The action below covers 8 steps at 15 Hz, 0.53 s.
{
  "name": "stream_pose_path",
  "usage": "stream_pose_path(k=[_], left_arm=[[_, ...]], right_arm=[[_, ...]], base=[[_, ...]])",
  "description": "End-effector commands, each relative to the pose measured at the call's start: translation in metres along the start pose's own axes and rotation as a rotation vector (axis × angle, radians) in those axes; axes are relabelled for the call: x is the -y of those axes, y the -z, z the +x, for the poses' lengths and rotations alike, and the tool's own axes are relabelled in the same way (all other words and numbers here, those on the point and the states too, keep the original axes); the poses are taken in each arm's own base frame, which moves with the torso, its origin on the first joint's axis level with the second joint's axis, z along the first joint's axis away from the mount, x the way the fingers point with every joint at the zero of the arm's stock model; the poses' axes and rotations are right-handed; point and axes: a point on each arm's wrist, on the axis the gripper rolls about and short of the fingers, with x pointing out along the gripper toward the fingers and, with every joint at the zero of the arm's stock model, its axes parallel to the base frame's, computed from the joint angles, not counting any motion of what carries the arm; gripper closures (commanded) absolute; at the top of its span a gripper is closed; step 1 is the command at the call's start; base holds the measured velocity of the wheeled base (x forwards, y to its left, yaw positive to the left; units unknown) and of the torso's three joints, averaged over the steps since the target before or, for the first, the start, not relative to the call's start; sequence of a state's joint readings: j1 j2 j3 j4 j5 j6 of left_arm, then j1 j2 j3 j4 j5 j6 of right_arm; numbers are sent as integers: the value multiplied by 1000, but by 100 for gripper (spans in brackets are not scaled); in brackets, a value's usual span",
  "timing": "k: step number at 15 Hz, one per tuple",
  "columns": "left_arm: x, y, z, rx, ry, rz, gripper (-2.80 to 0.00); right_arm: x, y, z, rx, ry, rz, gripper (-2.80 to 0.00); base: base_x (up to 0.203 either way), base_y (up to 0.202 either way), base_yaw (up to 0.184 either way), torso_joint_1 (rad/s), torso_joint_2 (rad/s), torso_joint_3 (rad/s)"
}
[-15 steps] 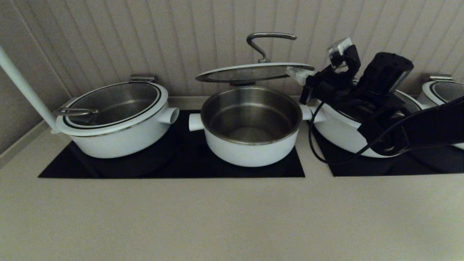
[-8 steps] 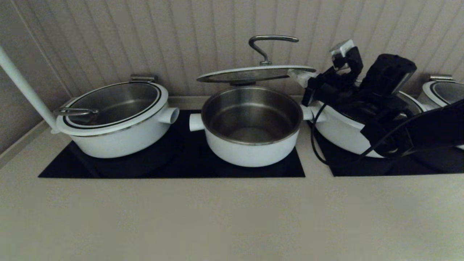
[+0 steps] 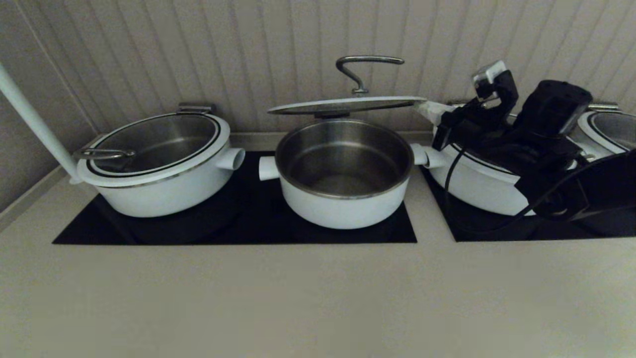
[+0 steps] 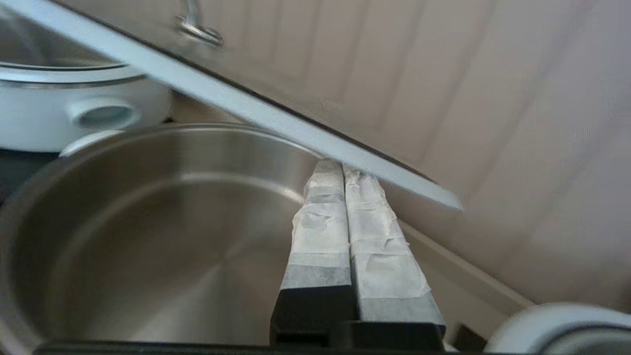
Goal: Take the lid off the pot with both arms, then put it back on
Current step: Open the pot lid completely
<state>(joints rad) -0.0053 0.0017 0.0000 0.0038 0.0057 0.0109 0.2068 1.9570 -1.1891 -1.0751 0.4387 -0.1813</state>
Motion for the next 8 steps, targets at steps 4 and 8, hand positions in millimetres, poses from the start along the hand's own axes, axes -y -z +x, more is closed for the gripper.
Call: stream_pose_path(k=[4,8], left_arm=[[0,0,0,0,-1,0,0],[0,0,0,-1,0,0,0]], right_arm=[[2,2,2,7,1,-6,0],[6,1,8,28,6,-16,0]], base=[[0,0,0,0,0,0],[0,0,0,0,0,0]])
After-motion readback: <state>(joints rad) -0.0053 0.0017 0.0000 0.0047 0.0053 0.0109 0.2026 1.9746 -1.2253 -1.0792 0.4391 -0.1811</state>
